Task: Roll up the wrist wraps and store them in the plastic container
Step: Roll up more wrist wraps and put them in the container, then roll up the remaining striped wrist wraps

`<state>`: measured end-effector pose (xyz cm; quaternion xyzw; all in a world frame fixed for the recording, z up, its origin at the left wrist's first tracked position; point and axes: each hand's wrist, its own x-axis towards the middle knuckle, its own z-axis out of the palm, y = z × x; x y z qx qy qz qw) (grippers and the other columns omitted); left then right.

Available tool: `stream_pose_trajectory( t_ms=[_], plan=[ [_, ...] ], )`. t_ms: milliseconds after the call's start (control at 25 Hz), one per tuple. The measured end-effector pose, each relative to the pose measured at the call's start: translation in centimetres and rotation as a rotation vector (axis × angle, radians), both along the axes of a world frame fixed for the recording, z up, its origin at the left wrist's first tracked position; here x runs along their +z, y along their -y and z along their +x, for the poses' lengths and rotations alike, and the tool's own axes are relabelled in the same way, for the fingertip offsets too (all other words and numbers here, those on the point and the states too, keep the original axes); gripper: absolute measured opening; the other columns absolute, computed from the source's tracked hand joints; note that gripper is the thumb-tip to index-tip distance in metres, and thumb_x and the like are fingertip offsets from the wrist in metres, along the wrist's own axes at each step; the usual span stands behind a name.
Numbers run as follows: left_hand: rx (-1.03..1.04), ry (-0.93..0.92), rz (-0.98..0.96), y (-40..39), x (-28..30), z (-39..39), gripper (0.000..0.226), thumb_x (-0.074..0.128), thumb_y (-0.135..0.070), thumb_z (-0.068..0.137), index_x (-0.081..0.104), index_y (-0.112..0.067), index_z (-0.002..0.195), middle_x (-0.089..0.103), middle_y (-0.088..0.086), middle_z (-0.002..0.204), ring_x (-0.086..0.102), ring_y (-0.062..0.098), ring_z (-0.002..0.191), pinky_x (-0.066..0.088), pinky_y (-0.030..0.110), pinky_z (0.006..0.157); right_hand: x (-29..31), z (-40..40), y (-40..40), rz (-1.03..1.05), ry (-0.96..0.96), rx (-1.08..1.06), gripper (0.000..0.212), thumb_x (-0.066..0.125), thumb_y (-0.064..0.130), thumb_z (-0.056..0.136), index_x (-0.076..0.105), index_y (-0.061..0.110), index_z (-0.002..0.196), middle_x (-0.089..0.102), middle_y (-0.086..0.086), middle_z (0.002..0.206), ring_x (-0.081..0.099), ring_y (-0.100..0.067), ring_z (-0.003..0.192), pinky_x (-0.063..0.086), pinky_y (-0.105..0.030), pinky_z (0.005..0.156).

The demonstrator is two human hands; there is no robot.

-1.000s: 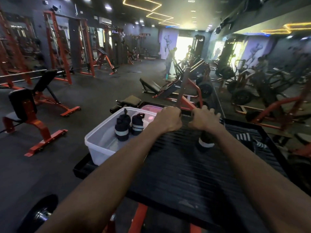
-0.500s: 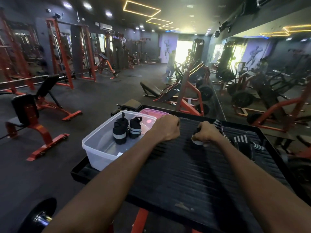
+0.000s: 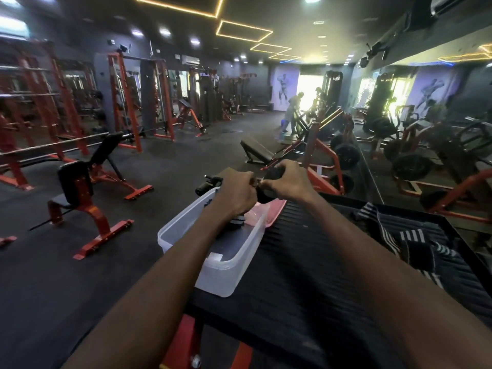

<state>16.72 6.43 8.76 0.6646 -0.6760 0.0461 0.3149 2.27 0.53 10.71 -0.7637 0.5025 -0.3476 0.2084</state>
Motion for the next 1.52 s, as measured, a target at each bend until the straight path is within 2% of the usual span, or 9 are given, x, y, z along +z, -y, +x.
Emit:
stream_pose_trajectory(
  t_ms=[120, 240, 400, 560, 720, 1040, 1240, 1360, 1520],
  plan=[
    [0.135, 0.084, 0.043, -0.9, -0.1, 3.8, 0.018, 0.056, -0.02, 0.085, 0.069, -0.008, 0.088, 0.071, 0.018, 0.101, 0.061, 0.042, 0.094, 0.05, 0.043, 0.078, -0.7, 2.4, -0.7, -0.032, -0.063, 0.104, 0.037, 0.085, 0.032, 0.068, 0.07, 0.016, 0.098, 0.071, -0.001, 0.094, 0.067, -0.019, 0.087, 0.056, -0.033, 0.075],
    [0.257, 0.235, 0.18, -1.8, -0.9, 7.0, 0.024, 0.051, -0.025, 0.088, 0.069, -0.014, 0.098, 0.066, 0.017, 0.111, 0.055, 0.042, 0.106, 0.048, 0.051, 0.092, -1.9, 4.6, -1.7, -0.048, -0.22, 0.228, 0.034, 0.083, 0.023, 0.071, 0.073, 0.015, 0.102, 0.07, -0.002, 0.095, 0.064, -0.018, 0.088, 0.04, -0.023, 0.067],
    [0.24, 0.245, 0.283, -2.4, -2.4, 8.6, 0.03, 0.051, -0.027, 0.095, 0.065, -0.012, 0.117, 0.053, 0.018, 0.126, 0.047, 0.042, 0.119, 0.042, 0.053, 0.098, -4.1, 7.6, -2.0, -0.092, -0.484, 0.234, 0.028, 0.075, 0.028, 0.068, 0.069, 0.023, 0.095, 0.072, -0.008, 0.102, 0.068, -0.032, 0.099, 0.045, -0.03, 0.07],
    [0.143, 0.237, 0.307, -2.0, -3.5, 9.5, 0.026, 0.052, -0.019, 0.092, 0.064, -0.003, 0.109, 0.059, 0.023, 0.12, 0.056, 0.042, 0.107, 0.045, 0.043, 0.088, -5.4, 9.1, -2.3, -0.1, -0.644, 0.193, 0.029, 0.075, 0.025, 0.071, 0.064, 0.021, 0.098, 0.068, -0.011, 0.111, 0.066, -0.035, 0.104, 0.042, -0.033, 0.069],
    [0.101, 0.197, 0.287, -2.1, -4.0, 9.8, 0.021, 0.055, -0.009, 0.088, 0.067, -0.001, 0.103, 0.062, 0.023, 0.115, 0.056, 0.038, 0.107, 0.047, 0.041, 0.087, -6.6, 10.0, -1.7, -0.076, -0.607, 0.208, 0.027, 0.078, 0.023, 0.067, 0.065, 0.019, 0.09, 0.07, -0.012, 0.102, 0.068, -0.035, 0.097, 0.042, -0.031, 0.066],
    [0.112, 0.165, 0.303, -1.9, -4.9, 10.5, 0.023, 0.058, -0.014, 0.084, 0.068, -0.008, 0.103, 0.056, 0.017, 0.116, 0.06, 0.041, 0.104, 0.052, 0.048, 0.088, -7.4, 10.5, -1.3, -0.073, -0.554, 0.225, 0.035, 0.077, 0.021, 0.073, 0.064, 0.01, 0.103, 0.069, -0.017, 0.109, 0.066, -0.037, 0.101, 0.04, -0.029, 0.068],
    [0.245, 0.14, 0.283, -2.3, -3.5, 9.0, 0.029, 0.053, -0.022, 0.088, 0.066, -0.015, 0.113, 0.053, 0.016, 0.124, 0.05, 0.041, 0.119, 0.045, 0.055, 0.098, -6.5, 9.6, -1.0, -0.047, -0.488, 0.214, 0.049, 0.072, 0.022, 0.076, 0.059, 0.013, 0.122, 0.067, -0.015, 0.121, 0.062, -0.036, 0.112, 0.048, -0.033, 0.076],
    [0.209, 0.101, 0.15, -2.1, -1.5, 7.0, 0.026, 0.054, -0.02, 0.087, 0.069, -0.012, 0.107, 0.06, 0.018, 0.118, 0.057, 0.042, 0.112, 0.049, 0.049, 0.094, -4.9, 8.3, -1.2, -0.047, -0.425, 0.141, 0.038, 0.06, 0.02, 0.084, 0.061, 0.011, 0.121, 0.066, -0.019, 0.118, 0.065, -0.041, 0.103, 0.057, -0.045, 0.078],
    [0.057, 0.054, 0.093, -1.1, 1.2, 2.5, 0.025, 0.051, -0.021, 0.081, 0.071, -0.011, 0.091, 0.071, 0.015, 0.101, 0.063, 0.039, 0.097, 0.054, 0.047, 0.082, -2.5, 4.9, -1.8, -0.076, -0.337, -0.003, 0.023, 0.064, 0.017, 0.086, 0.07, 0.009, 0.107, 0.066, -0.023, 0.114, 0.063, -0.044, 0.105, 0.054, -0.043, 0.081]
  ],
)
